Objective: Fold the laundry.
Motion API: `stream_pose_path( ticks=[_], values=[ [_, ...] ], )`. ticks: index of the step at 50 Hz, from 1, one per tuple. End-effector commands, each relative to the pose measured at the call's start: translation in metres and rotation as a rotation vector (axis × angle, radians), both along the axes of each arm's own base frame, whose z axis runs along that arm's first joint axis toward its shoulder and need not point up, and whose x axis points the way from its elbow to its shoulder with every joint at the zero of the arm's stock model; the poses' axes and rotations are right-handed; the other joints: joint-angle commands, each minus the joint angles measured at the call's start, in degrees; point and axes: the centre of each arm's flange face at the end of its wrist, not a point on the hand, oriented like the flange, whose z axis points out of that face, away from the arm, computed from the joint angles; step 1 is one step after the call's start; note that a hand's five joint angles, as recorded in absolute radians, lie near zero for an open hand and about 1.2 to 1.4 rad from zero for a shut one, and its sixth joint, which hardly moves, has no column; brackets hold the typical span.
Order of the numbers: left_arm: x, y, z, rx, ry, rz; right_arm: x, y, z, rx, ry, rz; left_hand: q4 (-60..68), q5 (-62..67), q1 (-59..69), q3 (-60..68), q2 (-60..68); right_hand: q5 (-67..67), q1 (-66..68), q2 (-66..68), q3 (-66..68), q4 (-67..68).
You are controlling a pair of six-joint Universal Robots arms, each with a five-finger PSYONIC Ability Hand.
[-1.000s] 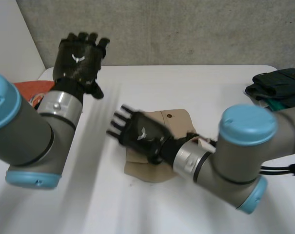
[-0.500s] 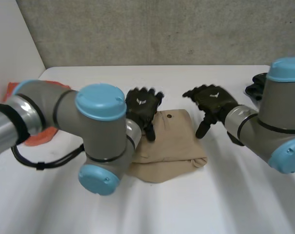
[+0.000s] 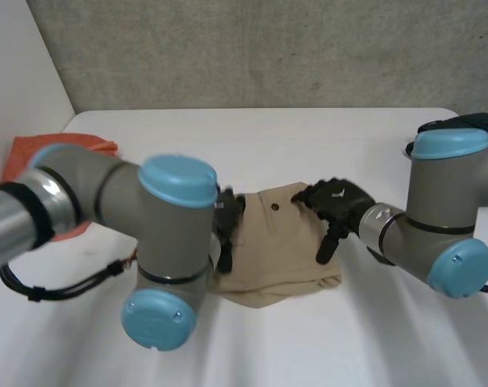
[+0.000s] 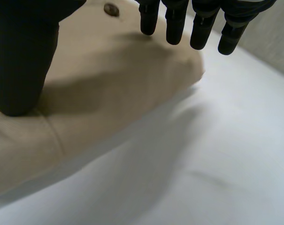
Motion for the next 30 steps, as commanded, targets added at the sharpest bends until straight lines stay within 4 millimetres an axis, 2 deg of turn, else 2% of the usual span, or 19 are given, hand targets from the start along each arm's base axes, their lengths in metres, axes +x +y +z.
stream_pose_path(
  ticks=[1,2,4,7,10,11,14,17,20,30],
  values=[
    [-0.004,-0.005,0.072,-0.192,0.196,-0.020,-0.007,0.012,0.052,-0.259,-0.038,-0.018,-1.7,-2.8,0.1,-2.3,-1.4,-2.6,-1.4,-1.0,-1.9,-2.0],
    [-0.007,-0.004,0.085,-0.228,0.237,-0.049,-0.008,0.016,0.055,-0.284,-0.032,-0.016,-1.7,-2.8,0.1,-2.3,-1.4,-2.6,-1.4,-1.0,-1.9,-2.0],
    [-0.009,-0.003,0.097,-0.253,0.276,-0.092,-0.014,0.030,0.058,-0.338,0.002,-0.008,-1.7,-2.8,0.1,-2.2,-1.4,-2.6,-1.4,-1.0,-1.9,-2.0],
    [-0.012,-0.003,0.116,-0.280,0.328,-0.207,-0.016,0.049,0.050,-0.349,0.034,0.018,-1.1,-2.3,0.6,-1.7,-0.9,-2.6,-1.4,-1.0,-1.9,-2.0],
    [-0.015,-0.003,0.127,-0.261,0.361,-0.364,-0.013,0.080,0.025,-0.299,0.064,0.077,-0.6,-1.7,1.1,-1.2,-0.4,-2.6,-1.4,-1.0,-1.9,-2.0],
    [-0.016,-0.001,0.128,-0.247,0.363,-0.409,-0.009,0.099,0.011,-0.273,0.068,0.119,-0.6,-1.7,1.1,-1.2,-0.4,-2.6,-1.4,-1.0,-1.9,-2.0],
    [-0.018,0.007,0.128,-0.180,0.365,-0.548,-0.005,0.119,-0.004,-0.285,0.059,0.156,-0.5,-1.6,1.3,-1.1,-0.2,-2.6,-1.4,-1.0,-1.9,-2.0],
    [-0.019,0.012,0.127,-0.128,0.372,-0.620,-0.002,0.123,-0.014,-0.322,0.036,0.154,-0.3,-1.4,1.5,-0.9,-0.1,-2.6,-1.4,-1.0,-1.9,-2.0],
    [-0.019,0.009,0.123,-0.109,0.375,-0.616,0.003,0.117,-0.029,-0.361,0.006,0.132,-0.3,-1.4,1.5,-0.9,-0.1,-2.6,-1.4,-1.0,-1.9,-2.0],
    [-0.023,0.009,0.108,-0.068,0.363,-0.618,0.022,0.076,-0.055,-0.471,-0.026,0.049,-0.8,-1.9,1.0,-1.4,-0.6,-2.6,-1.4,-1.0,-1.9,-2.0]
  ],
)
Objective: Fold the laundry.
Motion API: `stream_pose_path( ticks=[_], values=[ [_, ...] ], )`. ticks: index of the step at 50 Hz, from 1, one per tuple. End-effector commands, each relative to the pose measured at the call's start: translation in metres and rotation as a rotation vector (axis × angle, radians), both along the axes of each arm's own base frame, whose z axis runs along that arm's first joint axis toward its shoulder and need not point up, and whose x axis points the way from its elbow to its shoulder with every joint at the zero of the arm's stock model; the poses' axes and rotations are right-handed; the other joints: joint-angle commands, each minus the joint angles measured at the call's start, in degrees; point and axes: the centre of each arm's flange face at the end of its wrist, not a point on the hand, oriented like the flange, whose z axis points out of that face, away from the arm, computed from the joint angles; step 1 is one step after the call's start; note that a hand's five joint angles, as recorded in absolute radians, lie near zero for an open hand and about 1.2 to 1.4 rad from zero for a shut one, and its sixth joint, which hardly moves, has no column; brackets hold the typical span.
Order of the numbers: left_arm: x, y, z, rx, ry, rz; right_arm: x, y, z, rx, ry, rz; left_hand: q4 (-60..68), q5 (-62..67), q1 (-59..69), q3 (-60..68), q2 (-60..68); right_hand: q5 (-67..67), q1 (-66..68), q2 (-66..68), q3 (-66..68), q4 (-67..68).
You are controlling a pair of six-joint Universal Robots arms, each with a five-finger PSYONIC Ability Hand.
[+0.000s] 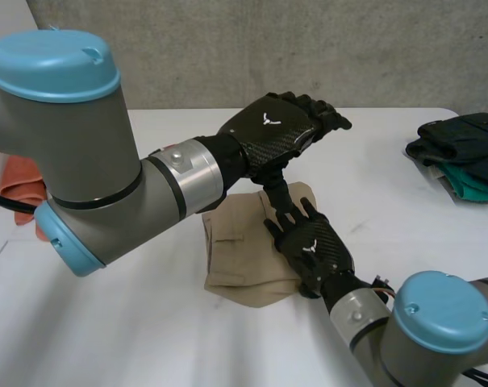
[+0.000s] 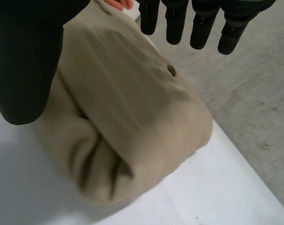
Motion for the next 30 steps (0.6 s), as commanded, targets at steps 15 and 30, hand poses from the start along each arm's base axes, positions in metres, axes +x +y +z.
stream_pose_path(
  ticks=[15,30],
  values=[
    [0.001,-0.003,-0.008,0.014,-0.012,0.024,0.036,-0.069,0.006,-0.152,-0.118,-0.026,-0.8,-1.9,1.0,-1.4,-0.6,67.5,68.6,69.0,68.1,68.0],
    [0.016,-0.016,0.052,-0.139,0.140,0.133,-0.015,-0.175,0.138,-0.421,-0.381,-0.162,-0.8,-1.9,1.0,-1.4,-0.6,67.5,68.6,69.0,68.1,68.0]
  ],
)
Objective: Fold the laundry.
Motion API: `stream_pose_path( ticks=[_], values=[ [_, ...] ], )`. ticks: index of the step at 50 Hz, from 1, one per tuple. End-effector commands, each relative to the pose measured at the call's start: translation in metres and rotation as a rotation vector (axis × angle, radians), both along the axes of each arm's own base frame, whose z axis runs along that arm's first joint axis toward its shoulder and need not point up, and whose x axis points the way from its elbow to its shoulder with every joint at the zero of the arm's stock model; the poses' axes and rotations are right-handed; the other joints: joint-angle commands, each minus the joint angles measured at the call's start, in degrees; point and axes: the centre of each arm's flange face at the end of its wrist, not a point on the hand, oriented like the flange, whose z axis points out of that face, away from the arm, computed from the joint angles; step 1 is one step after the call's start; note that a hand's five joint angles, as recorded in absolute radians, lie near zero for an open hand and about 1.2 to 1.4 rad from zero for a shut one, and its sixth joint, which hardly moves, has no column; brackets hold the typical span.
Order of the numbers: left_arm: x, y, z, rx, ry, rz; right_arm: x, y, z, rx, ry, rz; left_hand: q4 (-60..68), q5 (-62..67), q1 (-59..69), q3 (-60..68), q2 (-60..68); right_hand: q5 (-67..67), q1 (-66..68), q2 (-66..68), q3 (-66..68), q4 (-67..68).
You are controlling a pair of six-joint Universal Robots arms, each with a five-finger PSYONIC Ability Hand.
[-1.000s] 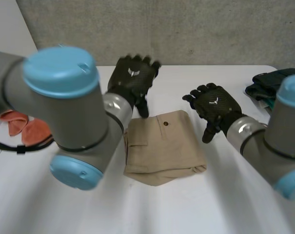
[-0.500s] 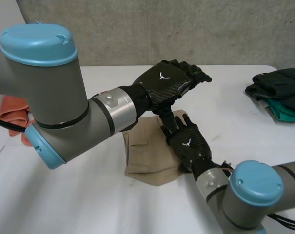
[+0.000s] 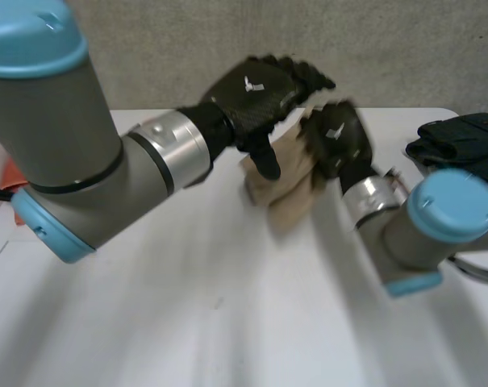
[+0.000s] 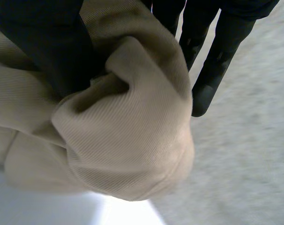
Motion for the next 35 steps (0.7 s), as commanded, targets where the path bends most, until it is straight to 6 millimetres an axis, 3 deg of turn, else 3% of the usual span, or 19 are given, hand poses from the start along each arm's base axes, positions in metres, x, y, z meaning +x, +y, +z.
stream_pose_path(
  ticks=[1,4,5,8,9,11,12,15,16,19,20,23,24,27,28,31,35],
  values=[
    [0.007,-0.006,0.030,-0.078,0.099,0.049,-0.042,-0.061,0.071,-0.127,-0.157,-0.084,-0.8,-1.9,1.0,-1.4,-0.6,20.3,21.6,14.9,15.0,11.5],
    [0.010,-0.006,0.039,-0.079,0.134,0.058,-0.073,-0.090,0.104,-0.183,-0.228,-0.134,-0.8,-1.9,1.0,-1.4,-0.6,20.3,21.6,14.9,15.0,11.5],
    [0.013,-0.007,0.047,-0.076,0.164,0.064,-0.094,-0.106,0.119,-0.214,-0.255,-0.170,-0.8,-1.9,1.0,-1.4,-0.6,20.3,21.6,14.9,15.0,11.5],
    [0.015,-0.006,0.051,-0.067,0.181,0.065,-0.127,-0.127,0.137,-0.259,-0.286,-0.212,-0.8,-1.9,1.0,-1.4,-0.6,20.3,21.6,14.9,15.0,11.5],
    [0.016,-0.007,0.052,-0.066,0.184,0.066,-0.149,-0.140,0.145,-0.283,-0.298,-0.234,-0.8,-1.9,1.0,-1.4,-0.6,20.3,21.6,14.9,15.0,11.5],
    [0.016,-0.006,0.050,-0.057,0.183,0.066,-0.172,-0.154,0.147,-0.291,-0.303,-0.252,-0.8,-1.9,1.0,-1.4,-0.6,20.3,21.6,14.9,15.0,11.5],
    [0.016,-0.006,0.049,-0.056,0.182,0.064,-0.198,-0.170,0.140,-0.283,-0.301,-0.271,-0.8,-1.9,1.0,-1.4,-0.6,20.3,21.6,14.9,15.0,11.5],
    [0.015,-0.005,0.046,-0.048,0.176,0.062,-0.229,-0.187,0.128,-0.267,-0.289,-0.288,-0.8,-1.9,1.0,-1.4,-0.6,20.3,21.6,14.9,15.0,11.5],
    [0.015,-0.005,0.046,-0.048,0.175,0.062,-0.248,-0.197,0.119,-0.255,-0.280,-0.298,-0.8,-1.9,1.0,-1.4,-0.6,20.3,21.6,14.9,15.0,11.5],
    [0.014,-0.005,0.040,-0.035,0.165,0.061,-0.276,-0.212,0.096,-0.213,-0.260,-0.314,-0.8,-1.9,1.0,-1.4,-0.6,20.3,21.6,14.9,15.0,11.5],
    [0.014,-0.005,0.039,-0.031,0.162,0.061,-0.297,-0.221,0.075,-0.170,-0.242,-0.324,-0.8,-1.9,1.0,-1.4,-0.6,20.3,21.6,14.9,15.0,11.5],
    [0.014,-0.005,0.035,-0.025,0.156,0.062,-0.320,-0.229,0.047,-0.115,-0.221,-0.325,-0.8,-1.9,1.0,-1.4,-0.6,20.3,21.6,14.9,15.0,11.5],
    [0.014,-0.005,0.034,-0.022,0.154,0.062,-0.333,-0.233,0.024,-0.063,-0.213,-0.317,-0.8,-1.9,1.0,-1.4,-0.6,20.3,21.6,14.9,15.0,11.5],
    [0.012,-0.005,0.032,-0.017,0.150,0.060,-0.349,-0.235,-0.011,0.021,-0.208,-0.295,-0.6,-1.7,1.1,-1.2,-0.4,20.3,21.6,14.9,15.0,11.5],
    [0.012,-0.005,0.032,-0.017,0.150,0.060,-0.354,-0.235,-0.034,0.077,-0.207,-0.270,-0.6,-1.7,1.1,-1.2,-0.4,20.3,21.6,14.9,15.0,11.5],
    [0.011,-0.006,0.028,-0.008,0.146,0.060,-0.355,-0.232,-0.071,0.159,-0.209,-0.231,-0.6,-1.7,1.1,-1.2,-0.4,20.3,21.6,14.9,15.0,11.5],
    [0.009,-0.006,0.024,0.002,0.140,0.056,-0.359,-0.229,-0.085,0.186,-0.217,-0.238,-0.6,-1.7,1.1,-1.2,-0.4,20.3,21.6,14.9,15.0,11.5]
  ],
)
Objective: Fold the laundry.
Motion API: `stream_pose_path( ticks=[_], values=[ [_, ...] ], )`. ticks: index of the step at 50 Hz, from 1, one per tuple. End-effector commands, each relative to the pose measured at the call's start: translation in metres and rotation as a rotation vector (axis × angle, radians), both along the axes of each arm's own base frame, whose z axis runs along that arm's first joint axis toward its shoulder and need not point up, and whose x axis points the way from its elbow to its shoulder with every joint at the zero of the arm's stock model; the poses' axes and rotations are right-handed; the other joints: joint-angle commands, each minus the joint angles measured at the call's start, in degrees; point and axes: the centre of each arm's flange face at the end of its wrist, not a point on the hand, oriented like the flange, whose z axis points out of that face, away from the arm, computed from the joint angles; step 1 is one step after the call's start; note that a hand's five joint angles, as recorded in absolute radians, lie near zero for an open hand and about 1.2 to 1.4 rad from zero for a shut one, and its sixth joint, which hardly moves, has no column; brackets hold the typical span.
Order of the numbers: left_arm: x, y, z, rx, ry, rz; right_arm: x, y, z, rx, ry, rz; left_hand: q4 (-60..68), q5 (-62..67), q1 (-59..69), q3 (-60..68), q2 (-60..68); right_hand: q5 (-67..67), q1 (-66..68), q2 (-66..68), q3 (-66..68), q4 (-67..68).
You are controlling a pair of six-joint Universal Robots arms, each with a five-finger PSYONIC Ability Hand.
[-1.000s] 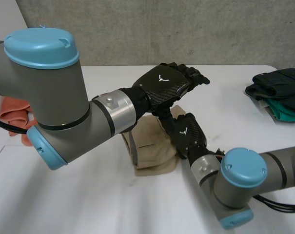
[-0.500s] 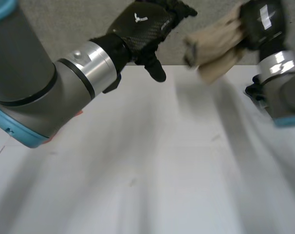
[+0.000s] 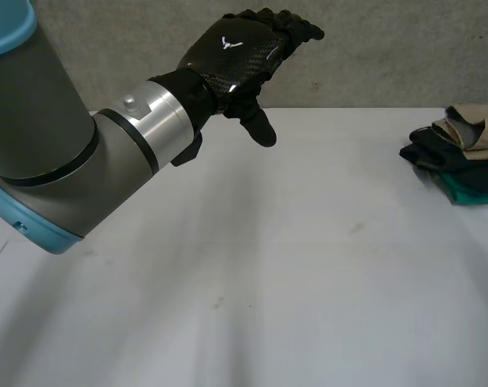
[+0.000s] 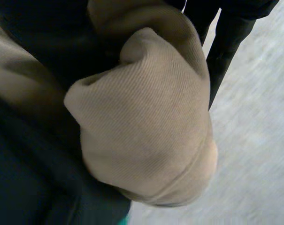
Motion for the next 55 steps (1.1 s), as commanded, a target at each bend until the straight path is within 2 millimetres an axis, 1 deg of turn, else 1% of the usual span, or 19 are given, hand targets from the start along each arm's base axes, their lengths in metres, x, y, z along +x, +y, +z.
stream_pose_path(
  ticks=[1,3,7,8,9,11,24,28,32,35,37,40,44,46,47,50,51,54,55],
  values=[
    [-0.004,0.001,-0.007,0.018,-0.009,-0.009,-0.005,0.006,-0.047,0.096,-0.026,0.037,-0.6,-1.7,1.1,-1.2,-0.4,16.3,21.0,14.9,13.9,11.1],
    [-0.006,0.004,-0.007,0.017,-0.009,-0.016,-0.007,0.006,-0.046,0.095,-0.026,0.030,-0.6,-1.7,1.1,-1.2,-0.4,16.3,21.0,14.9,13.9,11.1],
    [-0.009,0.010,-0.005,0.013,-0.007,-0.032,-0.008,0.007,-0.028,0.071,-0.018,0.023,-0.6,-1.7,1.1,-1.2,-0.4,16.3,21.0,14.9,13.9,11.1],
    [-0.008,0.010,-0.005,0.012,-0.006,-0.032,-0.008,0.008,-0.022,0.065,-0.018,0.019,-0.6,-1.7,1.1,-1.2,-0.4,-10.8,-6.1,-12.2,-13.2,-16.0],
    [-0.009,0.011,-0.004,0.011,-0.003,-0.034,-0.007,0.009,-0.019,0.063,-0.018,0.019,-0.6,-1.7,1.1,-1.2,-0.4,-30.7,-26.0,-32.1,-33.1,-35.9],
    [-0.009,0.012,-0.003,0.009,-0.003,-0.037,-0.004,0.012,-0.011,0.063,-0.024,0.021,-0.6,-1.7,1.1,-1.2,-0.4,-53.7,-49.0,-55.1,-56.1,-58.9],
    [-0.017,0.027,-0.004,0.016,-0.002,-0.076,0.012,0.051,0.057,0.068,-0.090,0.055,-0.6,-1.7,1.1,-1.2,-0.4,-53.7,-49.0,-55.1,-56.1,-58.9],
    [-0.018,0.030,-0.003,0.017,-0.001,-0.083,0.001,0.067,0.074,0.076,-0.105,0.015,-0.6,-1.7,1.1,-1.2,-0.4,-53.7,-49.0,-55.1,-56.1,-58.9],
    [-0.020,0.034,-0.003,0.027,0.006,-0.096,-0.021,0.083,0.083,0.105,-0.123,-0.063,-0.6,-1.7,1.1,-1.2,-0.4,-53.7,-49.0,-55.1,-56.1,-58.9],
    [-0.021,0.037,-0.002,0.039,0.016,-0.107,-0.045,0.097,0.101,0.116,-0.106,-0.155,-0.6,-1.7,1.1,-1.2,-0.4,-53.7,-49.0,-55.1,-56.1,-58.9],
    [-0.022,0.040,0.000,0.044,0.027,-0.117,-0.059,0.109,0.116,0.127,-0.057,-0.228,-0.6,-1.7,1.1,-1.2,-0.4,-53.7,-49.0,-55.1,-56.1,-58.9],
    [-0.022,0.040,0.005,0.033,0.040,-0.117,-0.064,0.119,0.139,0.100,0.064,-0.317,-0.6,-1.7,1.1,-1.2,-0.4,-53.7,-49.0,-55.1,-56.1,-58.9],
    [-0.019,0.042,0.026,-0.019,0.086,-0.113,-0.067,0.122,0.161,0.022,0.231,-0.470,-0.8,-1.9,1.0,-1.4,-0.6,-53.7,-49.0,-55.1,-56.1,-58.9],
    [-0.015,0.040,0.044,-0.062,0.124,-0.094,-0.054,0.122,0.175,-0.032,0.282,-0.489,-1.0,-2.1,0.8,-1.6,-0.7,-53.7,-49.0,-55.1,-56.1,-58.9],
    [-0.013,0.040,0.050,-0.074,0.136,-0.082,-0.025,0.122,0.195,-0.114,0.305,-0.469,-1.0,-2.1,0.8,-1.6,-0.7,-53.7,-49.0,-55.1,-56.1,-58.9],
    [0.002,0.031,0.071,-0.111,0.184,0.023,0.030,0.126,0.219,-0.234,0.309,-0.380,-1.0,-2.1,0.8,-1.6,-0.7,-53.7,-49.0,-55.1,-56.1,-58.9],
    [0.008,0.027,0.076,-0.121,0.195,0.061,0.062,0.132,0.229,-0.295,0.306,-0.315,-1.0,-2.1,0.8,-1.6,-0.7,-53.7,-49.0,-55.1,-56.1,-58.9],
    [0.038,0.003,0.088,-0.144,0.202,0.218,0.105,0.145,0.230,-0.347,0.304,-0.225,-0.5,-1.6,1.3,-1.1,-0.2,-53.7,-49.0,-55.1,-56.1,-58.9],
    [0.048,-0.004,0.088,-0.145,0.190,0.260,0.130,0.155,0.228,-0.368,0.296,-0.165,-0.3,-1.4,1.5,-0.9,-0.1,-53.7,-49.0,-55.1,-56.1,-58.9]
  ],
)
